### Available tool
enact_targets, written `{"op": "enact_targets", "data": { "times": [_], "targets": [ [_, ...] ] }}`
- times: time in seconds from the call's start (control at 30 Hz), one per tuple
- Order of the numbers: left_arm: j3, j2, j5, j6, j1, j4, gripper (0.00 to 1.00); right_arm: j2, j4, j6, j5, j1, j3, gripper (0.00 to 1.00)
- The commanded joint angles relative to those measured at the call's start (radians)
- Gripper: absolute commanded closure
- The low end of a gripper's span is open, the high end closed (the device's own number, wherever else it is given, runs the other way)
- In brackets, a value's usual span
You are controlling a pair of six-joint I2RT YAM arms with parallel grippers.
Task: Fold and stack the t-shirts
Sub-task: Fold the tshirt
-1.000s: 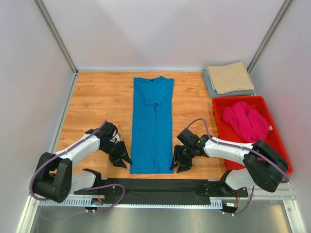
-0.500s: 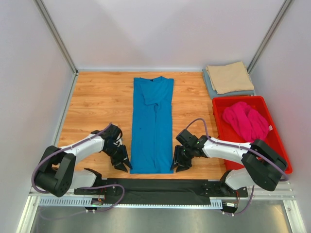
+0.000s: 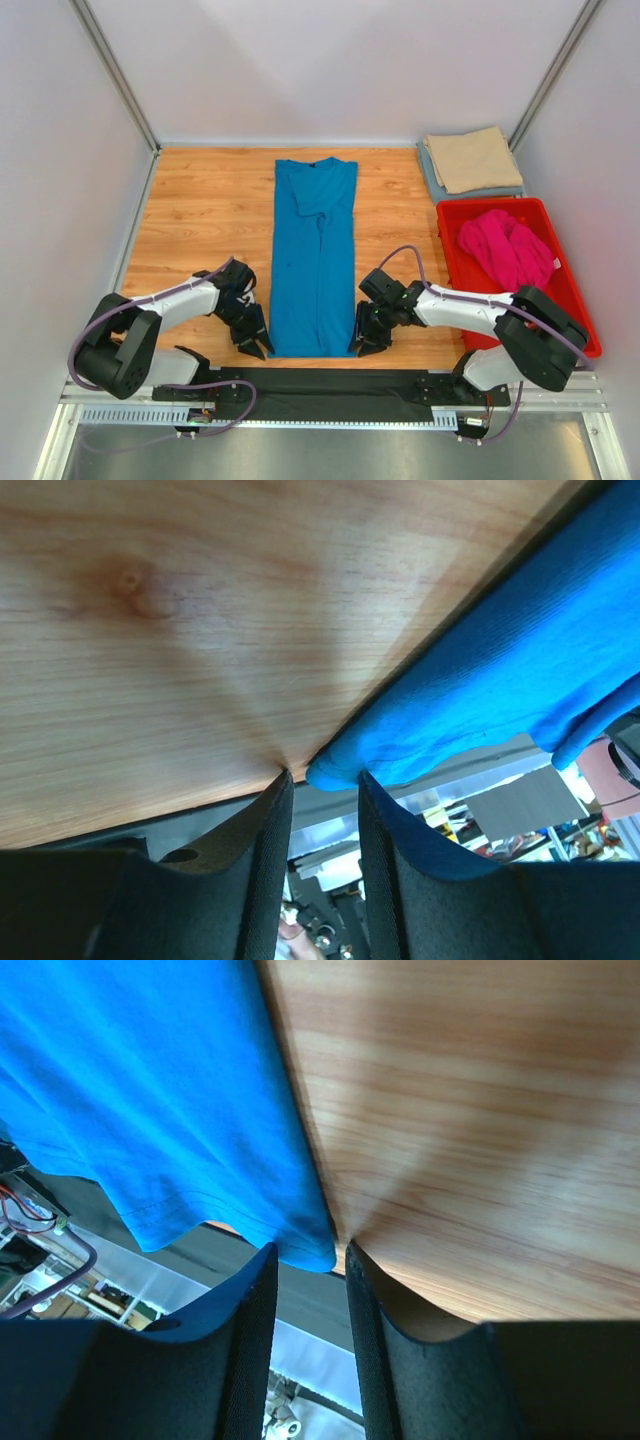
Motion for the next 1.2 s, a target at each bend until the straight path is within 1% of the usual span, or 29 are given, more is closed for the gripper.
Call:
{"op": "enact_targets", "data": {
  "times": [0.0, 0.07, 0.13, 0.17, 0.2, 0.23, 0.33, 0.37, 0.6, 0.73, 0.83, 0.93, 1.03, 1.1, 1.17],
  "targets": [
    [-0.024, 0.010, -0.033, -0.020, -0.007, 0.059, 0.60, 0.033, 0.023, 0.013, 0.025, 0.015, -0.013, 0.65],
    [-0.023, 0.021, -0.025, -0.020, -0.007, 0.064, 0.65, 0.031, 0.020, 0.020, 0.032, 0.018, -0.013, 0.65],
    [-0.020, 0.027, -0.027, -0.019, -0.007, 0.062, 0.70, 0.022, -0.003, 0.021, 0.043, 0.024, -0.010, 0.69],
    [-0.018, 0.027, -0.030, -0.019, -0.007, 0.062, 0.75, 0.019, -0.014, 0.020, 0.055, 0.023, -0.008, 0.72],
    [-0.015, 0.029, -0.028, -0.019, -0.007, 0.064, 0.78, 0.002, -0.032, 0.015, 0.062, 0.024, -0.008, 0.77],
    [-0.004, 0.035, -0.028, -0.016, -0.007, 0.053, 0.87, -0.004, -0.041, 0.015, 0.074, 0.023, -0.002, 0.83],
    [0.019, 0.047, -0.028, -0.009, -0.007, 0.030, 0.97, -0.021, -0.086, -0.003, 0.086, 0.023, 0.015, 0.94],
    [0.034, 0.047, -0.030, -0.009, -0.007, 0.012, 1.00, -0.023, -0.099, -0.009, 0.095, 0.024, 0.036, 1.00],
    [0.074, -0.017, -0.031, -0.048, -0.007, -0.030, 1.00, -0.033, -0.242, -0.056, 0.161, 0.026, 0.145, 1.00],
    [0.099, -0.034, -0.050, -0.051, -0.007, -0.088, 1.00, -0.040, -0.268, -0.065, 0.171, 0.024, 0.180, 1.00],
    [0.105, -0.046, -0.059, -0.057, -0.007, -0.098, 1.00, -0.029, -0.277, -0.074, 0.171, 0.024, 0.199, 1.00],
    [0.138, -0.034, -0.077, -0.049, -0.007, -0.117, 1.00, -0.029, -0.290, -0.082, 0.186, 0.024, 0.211, 1.00],
    [0.161, -0.014, -0.067, -0.049, -0.007, -0.131, 1.00, -0.036, -0.307, -0.095, 0.200, 0.026, 0.240, 1.00],
    [0.177, -0.010, -0.064, -0.049, -0.002, -0.131, 1.00, -0.026, -0.363, -0.135, 0.224, 0.023, 0.283, 1.00],
    [0.227, 0.018, -0.068, -0.029, 0.013, -0.142, 1.00, 0.011, -0.409, -0.170, 0.269, 0.014, 0.367, 1.00]
  ]
}}
